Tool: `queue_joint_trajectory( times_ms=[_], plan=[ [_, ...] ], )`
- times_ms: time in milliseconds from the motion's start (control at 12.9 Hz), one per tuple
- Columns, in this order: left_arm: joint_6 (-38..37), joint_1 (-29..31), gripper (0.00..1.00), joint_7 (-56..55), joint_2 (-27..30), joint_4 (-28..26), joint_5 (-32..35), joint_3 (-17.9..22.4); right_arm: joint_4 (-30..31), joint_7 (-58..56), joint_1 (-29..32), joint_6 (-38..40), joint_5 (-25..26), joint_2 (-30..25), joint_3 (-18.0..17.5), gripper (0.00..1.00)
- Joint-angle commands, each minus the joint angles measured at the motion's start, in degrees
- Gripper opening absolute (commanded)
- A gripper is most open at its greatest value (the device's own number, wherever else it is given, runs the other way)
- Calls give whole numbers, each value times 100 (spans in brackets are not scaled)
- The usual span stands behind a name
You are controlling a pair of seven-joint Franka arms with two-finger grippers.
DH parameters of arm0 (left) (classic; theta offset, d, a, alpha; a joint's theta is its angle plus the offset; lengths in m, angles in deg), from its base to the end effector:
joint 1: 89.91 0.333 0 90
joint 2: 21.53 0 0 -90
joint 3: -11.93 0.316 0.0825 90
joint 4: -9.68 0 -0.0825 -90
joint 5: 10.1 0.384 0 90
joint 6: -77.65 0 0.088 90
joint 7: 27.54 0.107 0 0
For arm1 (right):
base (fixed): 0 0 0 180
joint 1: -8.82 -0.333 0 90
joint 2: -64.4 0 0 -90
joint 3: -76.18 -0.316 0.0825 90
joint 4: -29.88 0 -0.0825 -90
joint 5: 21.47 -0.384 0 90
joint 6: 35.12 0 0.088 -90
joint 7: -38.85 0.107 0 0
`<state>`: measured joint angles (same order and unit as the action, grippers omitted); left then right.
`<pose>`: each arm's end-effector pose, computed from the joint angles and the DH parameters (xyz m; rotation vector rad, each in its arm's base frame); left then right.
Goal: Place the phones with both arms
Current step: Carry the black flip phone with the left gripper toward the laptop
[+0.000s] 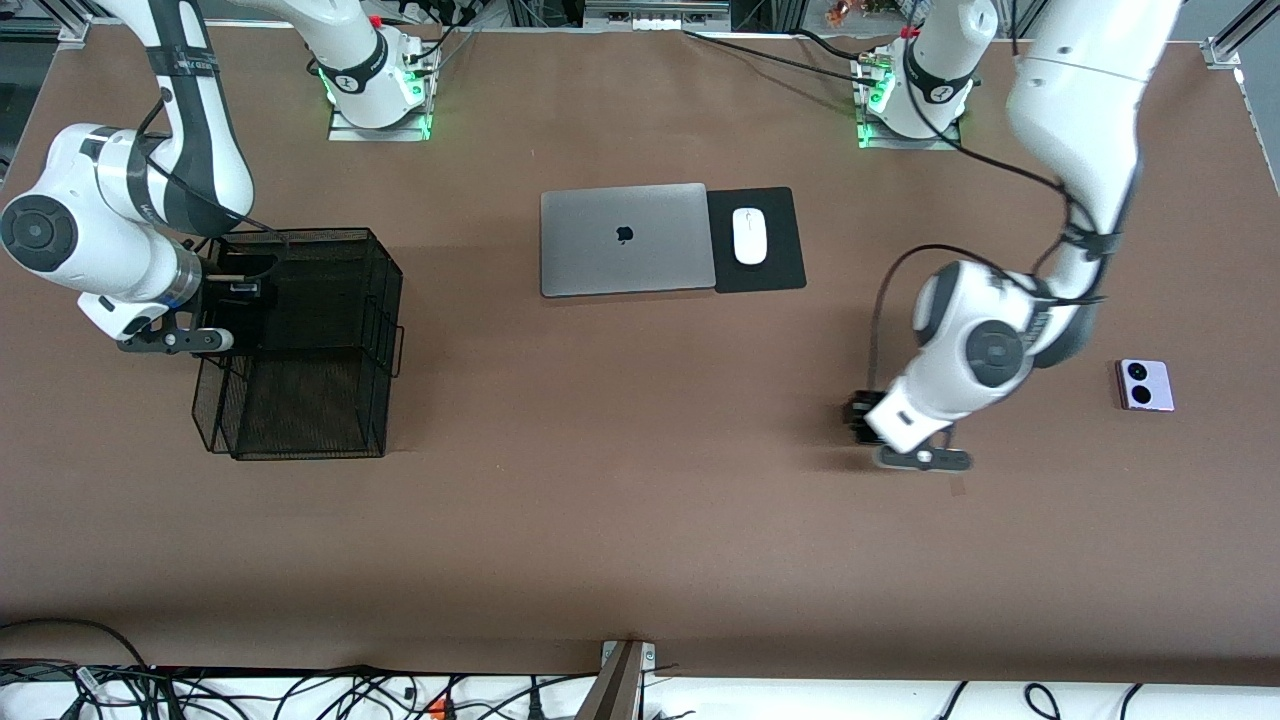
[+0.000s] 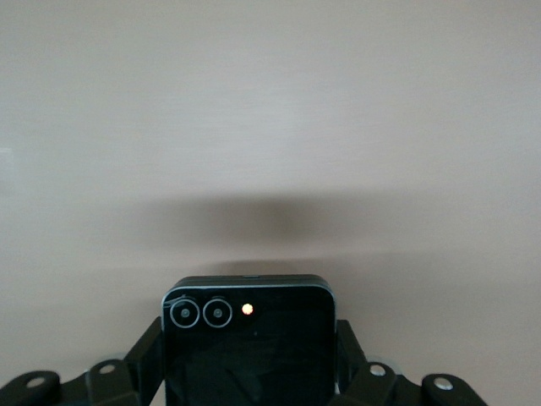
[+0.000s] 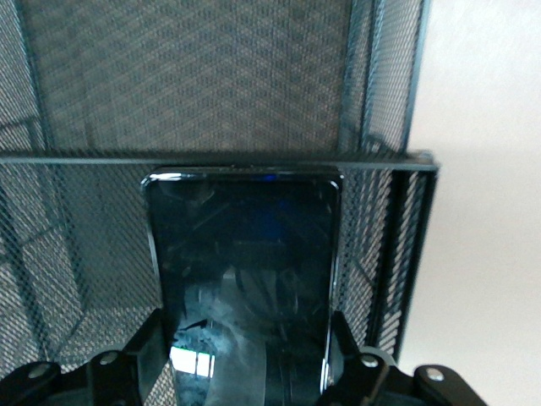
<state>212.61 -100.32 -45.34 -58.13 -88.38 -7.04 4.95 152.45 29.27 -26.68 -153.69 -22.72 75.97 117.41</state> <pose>0.6465 -0.1933 0.2224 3.1056 -0.0097 -0.0005 0.5325 -0.0489 0.3174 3.0351 0.0758 -0.3573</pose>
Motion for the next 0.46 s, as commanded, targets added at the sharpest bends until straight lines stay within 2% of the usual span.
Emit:
queue_joint_trajectory(
  times_ms=[0, 310, 387],
  plan=[
    [-504, -723, 19, -924, -548, 1014, -60, 145, 13, -44, -45, 141, -24, 99, 17, 5],
    [-620, -1322, 19, -1621, -874, 1604, -51, 189, -5, -70, -45, 238, -24, 117, 17, 5],
    [-620, -1453, 19, -1674, -988, 1754, -60, 189, -13, -70, -36, 238, -24, 125, 17, 12]
  ],
)
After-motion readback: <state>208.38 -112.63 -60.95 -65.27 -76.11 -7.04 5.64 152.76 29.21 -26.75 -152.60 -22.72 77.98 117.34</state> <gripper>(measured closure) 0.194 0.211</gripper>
